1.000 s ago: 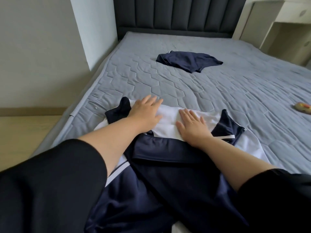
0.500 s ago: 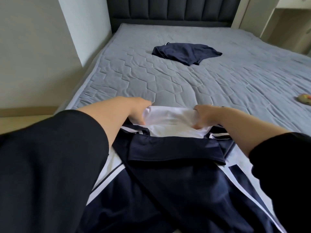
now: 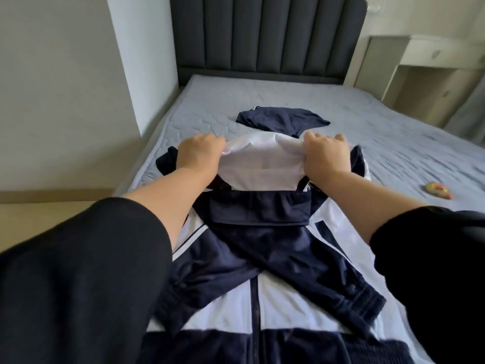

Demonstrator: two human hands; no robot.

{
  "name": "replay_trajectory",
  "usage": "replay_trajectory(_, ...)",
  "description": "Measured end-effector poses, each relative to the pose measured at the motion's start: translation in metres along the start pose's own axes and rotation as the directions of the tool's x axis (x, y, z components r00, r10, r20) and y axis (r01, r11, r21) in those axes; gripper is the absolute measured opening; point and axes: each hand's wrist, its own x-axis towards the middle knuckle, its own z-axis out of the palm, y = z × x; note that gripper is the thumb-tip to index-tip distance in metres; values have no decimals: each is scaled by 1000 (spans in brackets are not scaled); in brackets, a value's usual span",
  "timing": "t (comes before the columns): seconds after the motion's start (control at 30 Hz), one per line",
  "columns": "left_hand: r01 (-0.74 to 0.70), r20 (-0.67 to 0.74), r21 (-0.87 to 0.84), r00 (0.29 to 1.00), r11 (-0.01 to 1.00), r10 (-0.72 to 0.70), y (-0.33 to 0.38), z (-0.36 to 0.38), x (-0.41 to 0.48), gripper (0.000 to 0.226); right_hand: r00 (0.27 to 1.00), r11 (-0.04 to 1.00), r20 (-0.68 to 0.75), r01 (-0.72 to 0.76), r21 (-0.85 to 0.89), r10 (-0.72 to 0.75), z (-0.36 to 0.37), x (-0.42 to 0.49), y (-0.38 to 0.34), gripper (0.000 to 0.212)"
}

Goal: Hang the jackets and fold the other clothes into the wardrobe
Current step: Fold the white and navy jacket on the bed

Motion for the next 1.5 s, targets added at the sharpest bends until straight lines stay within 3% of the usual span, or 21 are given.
replay_trajectory(0.17, -106, 61, -30, 992, 994, 108, 9, -3, -47, 26, 998, 1000, 59, 3, 9, -3, -1, -74, -1, 23)
replay_trajectory(0.43, -73, -34, -160, 997, 984, 69, 17, -31, -131, 28, 986, 950, -123, -66, 304, 108, -30, -159, -3, 17)
replay_trajectory(0.53, -211, 5, -194, 976, 958, 216, 12, -36, -166, 32, 994, 937, -111, 26, 349, 14, -41, -187, 1, 19)
replay_trajectory(0.67, -337, 297, -253, 865, 907, 404, 3, -31, -210, 25, 960, 957, 115, 236, 168, -257, -42, -226, 11, 22)
replay_trajectory(0.73, -368, 389, -264, 805, 892, 447, 0, -28, -221, 24, 931, 963, 248, 252, 95, -268, -41, -244, 14, 22)
replay_trajectory(0.8, -377, 391, -246, 805, 893, 447, -2, -29, -223, 23, 905, 967, 347, 255, 16, -244, -40, -250, 16, 20)
replay_trajectory(0.87, -370, 327, -202, 847, 907, 419, -5, -34, -217, 22, 898, 964, 372, 265, -28, -236, -44, -244, 18, 20)
replay_trajectory(0.97, -354, 303, -166, 870, 920, 389, -12, -42, -207, 21, 942, 970, 230, 231, 77, -243, -60, -228, 20, 24)
replay_trajectory(1.03, -342, 482, -181, 786, 922, 386, -15, -45, -208, 21, 948, 966, 206, 215, 143, -242, -66, -226, 20, 26)
replay_trajectory(1.13, -360, 681, -150, 638, 921, 360, -13, -44, -214, 23, 853, 960, 443, 221, 169, -275, -68, -236, 11, 22)
replay_trajectory(1.23, -393, 725, -110, 597, 913, 345, -11, -49, -212, 23, 720, 936, 601, 307, 174, -348, -69, -245, 3, 39)
replay_trajectory(1.37, -420, 782, -78, 537, 904, 317, -6, -57, -213, 25, 670, 923, 655, 364, 122, -351, -72, -247, -4, 28)
replay_trajectory(1.5, -407, 905, -99, 344, 908, 252, 10, -66, -212, 19, 602, 932, 731, 336, 132, -320, -67, -255, -11, 28)
